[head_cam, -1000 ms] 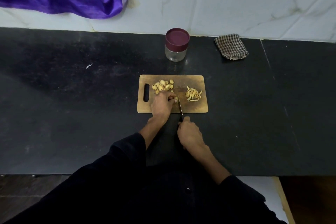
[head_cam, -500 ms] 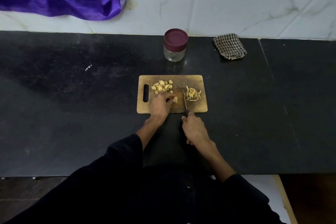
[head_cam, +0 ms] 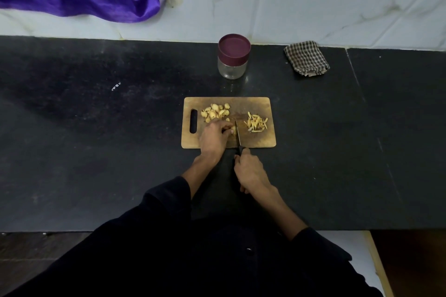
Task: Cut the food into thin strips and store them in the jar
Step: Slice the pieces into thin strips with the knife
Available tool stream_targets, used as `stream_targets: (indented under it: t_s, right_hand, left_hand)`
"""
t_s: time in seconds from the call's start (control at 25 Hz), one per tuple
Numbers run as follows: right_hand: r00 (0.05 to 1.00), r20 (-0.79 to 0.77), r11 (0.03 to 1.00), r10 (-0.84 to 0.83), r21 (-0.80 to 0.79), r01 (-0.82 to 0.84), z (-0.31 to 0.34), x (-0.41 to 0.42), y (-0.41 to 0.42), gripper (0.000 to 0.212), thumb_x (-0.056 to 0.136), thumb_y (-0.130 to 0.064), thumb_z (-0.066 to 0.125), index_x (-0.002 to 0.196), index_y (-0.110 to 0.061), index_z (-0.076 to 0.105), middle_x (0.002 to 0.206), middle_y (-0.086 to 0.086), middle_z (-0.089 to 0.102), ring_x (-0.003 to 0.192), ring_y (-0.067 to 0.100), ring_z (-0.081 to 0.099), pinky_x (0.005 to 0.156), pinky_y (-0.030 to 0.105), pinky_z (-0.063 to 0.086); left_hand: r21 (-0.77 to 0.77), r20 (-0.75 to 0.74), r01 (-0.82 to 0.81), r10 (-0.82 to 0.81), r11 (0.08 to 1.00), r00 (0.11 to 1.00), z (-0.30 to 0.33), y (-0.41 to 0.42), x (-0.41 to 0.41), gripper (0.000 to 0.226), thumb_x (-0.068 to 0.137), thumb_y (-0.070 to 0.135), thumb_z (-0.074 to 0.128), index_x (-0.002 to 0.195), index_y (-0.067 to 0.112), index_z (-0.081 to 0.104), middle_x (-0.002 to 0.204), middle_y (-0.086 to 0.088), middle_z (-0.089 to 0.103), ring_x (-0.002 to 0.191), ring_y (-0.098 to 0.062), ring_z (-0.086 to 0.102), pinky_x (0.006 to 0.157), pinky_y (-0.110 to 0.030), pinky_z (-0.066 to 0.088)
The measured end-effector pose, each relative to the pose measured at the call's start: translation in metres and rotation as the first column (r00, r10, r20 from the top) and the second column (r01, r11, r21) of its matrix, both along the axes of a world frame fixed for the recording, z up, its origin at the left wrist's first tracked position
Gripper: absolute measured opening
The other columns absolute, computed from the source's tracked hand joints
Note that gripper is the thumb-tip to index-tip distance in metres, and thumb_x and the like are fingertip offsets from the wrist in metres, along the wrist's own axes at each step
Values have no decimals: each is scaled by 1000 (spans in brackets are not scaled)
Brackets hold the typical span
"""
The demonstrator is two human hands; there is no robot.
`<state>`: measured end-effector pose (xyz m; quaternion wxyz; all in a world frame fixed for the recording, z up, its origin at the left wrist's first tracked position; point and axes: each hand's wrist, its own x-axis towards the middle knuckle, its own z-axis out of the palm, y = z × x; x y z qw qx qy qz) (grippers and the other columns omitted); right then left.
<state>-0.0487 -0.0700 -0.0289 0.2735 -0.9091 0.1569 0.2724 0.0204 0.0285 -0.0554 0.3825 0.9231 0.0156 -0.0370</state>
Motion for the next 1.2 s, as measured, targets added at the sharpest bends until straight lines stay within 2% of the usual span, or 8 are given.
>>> stream_targets:
  t_s: [0.2,0.4,0.48,0.6,0.64,0.72,0.96,1.2]
  right_hand:
    - [999,-24,999,-35,-11,35,0,6,6,31,105,-26,37,127,-4,44,121,19,60,106,35,62,85,46,52]
    - [1000,-3,998,-8,-62,8,2,10,5,33,105,-25,37,128,-3,43,126,21,58,113,36,58,80,40,44]
    - [999,0,996,-37,-75,37,4,10,-1,34,105,-26,37,128,-3,43,119,20,61,102,36,64,76,39,51]
    - [994,4,991,-110,-70,110,7,13,-13,32,105,-30,34,123,-5,44,101,16,64,68,30,69,60,41,59]
    - [993,9,991,-117,-63,118,7,12,-15,31,105,-31,34,121,-6,45,99,16,64,65,30,69,61,43,60]
    - [994,23,994,-104,-37,105,7,10,-13,31,105,-33,35,119,-7,45,98,15,65,70,30,70,68,48,60]
    - [1000,13,998,-29,62,28,6,3,3,34,105,-31,38,130,-9,43,107,15,64,92,32,69,79,50,58]
    - [999,36,1000,9,0,-9,7,2,5,31,105,-29,37,125,-7,44,110,17,64,92,35,68,78,52,57]
  left_hand:
    - [-10,-6,-8,7,1000,1000,1,0,2,22,84,18,69,106,17,71,107,-1,66,94,-15,62,82,-32,51]
    - [-28,-13,-28,28,999,1000,3,-1,-1,20,85,17,68,105,18,71,108,0,66,94,-14,62,82,-32,51]
    - [-21,-17,-37,37,999,999,4,-1,-1,19,85,18,69,104,18,71,107,0,66,95,-15,62,82,-33,51]
    - [-7,-24,-35,35,999,999,3,-2,-1,20,84,19,69,104,18,71,108,0,66,95,-16,61,82,-34,51]
    - [-7,-24,-32,32,999,999,2,-2,0,20,84,20,69,104,18,71,108,-1,66,95,-16,62,82,-35,51]
    - [-5,-24,-28,27,1000,999,1,-1,0,20,85,20,68,104,18,71,109,-1,65,96,-17,61,83,-36,51]
    - [17,8,7,-8,1000,1000,2,0,-1,24,88,14,65,110,19,69,114,-2,64,99,-15,61,86,-31,51]
    - [13,6,-4,4,1000,1000,1,0,-1,23,88,15,65,110,19,69,114,-1,64,98,-14,61,86,-30,51]
